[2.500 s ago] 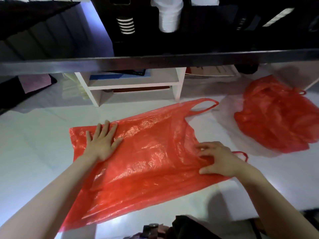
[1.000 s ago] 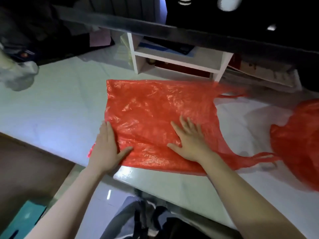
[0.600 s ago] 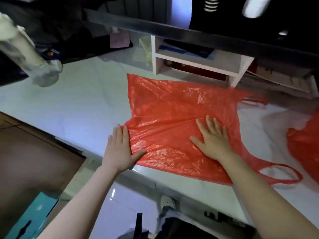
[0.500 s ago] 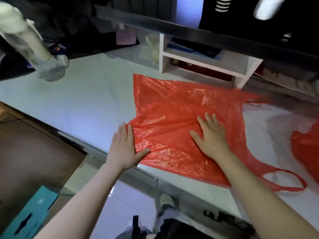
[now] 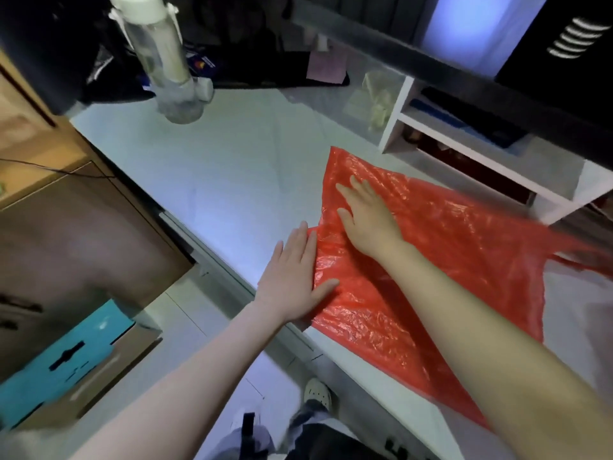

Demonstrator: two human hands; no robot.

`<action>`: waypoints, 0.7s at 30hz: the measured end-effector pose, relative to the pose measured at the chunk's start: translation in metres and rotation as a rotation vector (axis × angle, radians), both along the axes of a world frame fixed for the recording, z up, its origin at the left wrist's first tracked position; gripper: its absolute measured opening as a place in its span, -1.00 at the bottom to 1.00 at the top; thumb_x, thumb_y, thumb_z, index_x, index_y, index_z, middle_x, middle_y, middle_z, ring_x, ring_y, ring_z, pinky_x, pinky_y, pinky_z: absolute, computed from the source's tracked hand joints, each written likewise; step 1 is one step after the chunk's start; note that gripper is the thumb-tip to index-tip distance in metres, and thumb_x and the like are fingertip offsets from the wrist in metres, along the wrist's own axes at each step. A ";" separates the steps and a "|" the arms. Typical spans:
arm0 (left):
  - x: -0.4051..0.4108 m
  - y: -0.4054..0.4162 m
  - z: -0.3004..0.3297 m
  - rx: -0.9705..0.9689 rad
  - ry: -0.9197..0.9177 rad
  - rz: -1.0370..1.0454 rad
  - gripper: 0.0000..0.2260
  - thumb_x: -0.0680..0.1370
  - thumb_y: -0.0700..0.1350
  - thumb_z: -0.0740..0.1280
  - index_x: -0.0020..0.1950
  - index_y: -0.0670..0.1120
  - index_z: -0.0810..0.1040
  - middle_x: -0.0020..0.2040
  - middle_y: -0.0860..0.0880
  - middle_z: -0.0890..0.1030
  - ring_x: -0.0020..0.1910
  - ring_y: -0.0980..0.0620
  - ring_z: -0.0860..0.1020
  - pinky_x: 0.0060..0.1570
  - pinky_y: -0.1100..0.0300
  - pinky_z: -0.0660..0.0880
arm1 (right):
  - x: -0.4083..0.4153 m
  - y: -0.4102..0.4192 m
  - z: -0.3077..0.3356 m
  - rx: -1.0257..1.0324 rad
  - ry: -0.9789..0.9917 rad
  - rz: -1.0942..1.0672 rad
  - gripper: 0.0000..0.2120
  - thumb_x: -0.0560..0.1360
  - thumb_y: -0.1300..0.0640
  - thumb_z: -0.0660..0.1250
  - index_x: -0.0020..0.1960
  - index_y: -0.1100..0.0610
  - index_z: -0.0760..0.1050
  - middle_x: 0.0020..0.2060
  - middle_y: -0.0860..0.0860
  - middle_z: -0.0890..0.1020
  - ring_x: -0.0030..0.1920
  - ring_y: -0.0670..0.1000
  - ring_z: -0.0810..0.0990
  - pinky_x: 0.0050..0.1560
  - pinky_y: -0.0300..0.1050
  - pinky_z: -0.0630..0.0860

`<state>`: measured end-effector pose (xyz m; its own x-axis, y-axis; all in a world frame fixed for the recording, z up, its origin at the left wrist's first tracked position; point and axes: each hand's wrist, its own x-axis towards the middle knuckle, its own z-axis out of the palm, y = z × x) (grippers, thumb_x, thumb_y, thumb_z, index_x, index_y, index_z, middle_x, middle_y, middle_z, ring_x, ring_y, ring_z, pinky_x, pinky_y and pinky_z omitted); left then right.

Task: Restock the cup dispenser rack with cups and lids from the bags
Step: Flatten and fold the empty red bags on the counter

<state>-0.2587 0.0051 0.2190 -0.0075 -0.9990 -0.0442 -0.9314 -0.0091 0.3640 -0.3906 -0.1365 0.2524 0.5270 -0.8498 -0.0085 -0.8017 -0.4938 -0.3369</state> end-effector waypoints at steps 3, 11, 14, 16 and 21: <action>-0.004 -0.015 0.003 -0.030 0.006 -0.026 -0.19 0.54 0.31 0.10 0.56 -0.13 -0.17 0.57 -0.15 -0.17 0.55 -0.08 -0.12 0.47 0.04 -0.18 | 0.007 -0.026 -0.008 -0.016 0.068 0.056 -0.50 0.63 0.01 0.07 0.55 0.00 0.10 0.56 0.08 0.05 0.55 0.13 -0.04 0.49 0.18 0.03; -0.002 -0.025 -0.019 0.040 -0.093 -0.006 -0.24 0.54 0.34 0.01 0.56 -0.02 -0.23 0.57 -0.13 -0.17 0.55 -0.08 -0.11 0.47 0.02 -0.19 | 0.005 -0.073 -0.046 0.056 0.241 0.089 -0.45 0.60 -0.23 -0.08 0.55 -0.14 -0.04 0.57 0.00 -0.08 0.55 0.08 -0.15 0.44 0.31 -0.20; -0.004 -0.024 -0.024 0.047 -0.134 0.017 -0.29 0.51 0.39 -0.11 0.54 0.09 -0.24 0.56 -0.13 -0.21 0.55 -0.09 -0.16 0.46 0.00 -0.24 | 0.006 -0.083 -0.051 0.007 0.250 0.058 -0.41 0.57 -0.28 -0.11 0.55 -0.13 -0.06 0.57 -0.01 -0.09 0.55 0.08 -0.16 0.44 0.31 -0.20; -0.005 -0.025 -0.026 0.050 -0.148 0.035 -0.31 0.48 0.41 -0.18 0.53 0.13 -0.25 0.55 -0.12 -0.23 0.54 -0.08 -0.20 0.46 -0.01 -0.27 | 0.010 -0.090 -0.053 0.008 0.251 0.042 -0.39 0.55 -0.31 -0.13 0.55 -0.14 -0.07 0.57 -0.01 -0.09 0.55 0.08 -0.16 0.45 0.31 -0.21; -0.006 -0.026 -0.028 0.075 -0.177 0.056 -0.30 0.46 0.41 -0.25 0.53 0.14 -0.24 0.50 -0.09 -0.34 0.44 -0.01 -0.39 0.45 0.00 -0.33 | 0.008 -0.101 -0.057 0.005 0.252 0.029 -0.36 0.52 -0.36 -0.18 0.55 -0.16 -0.10 0.57 -0.02 -0.10 0.55 0.07 -0.18 0.46 0.30 -0.20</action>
<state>-0.2652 -0.0208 0.1910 0.0630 -0.9914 -0.1145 -0.9780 -0.0842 0.1909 -0.3828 -0.2374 0.1959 0.5314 -0.8342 -0.1470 -0.8464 -0.5162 -0.1308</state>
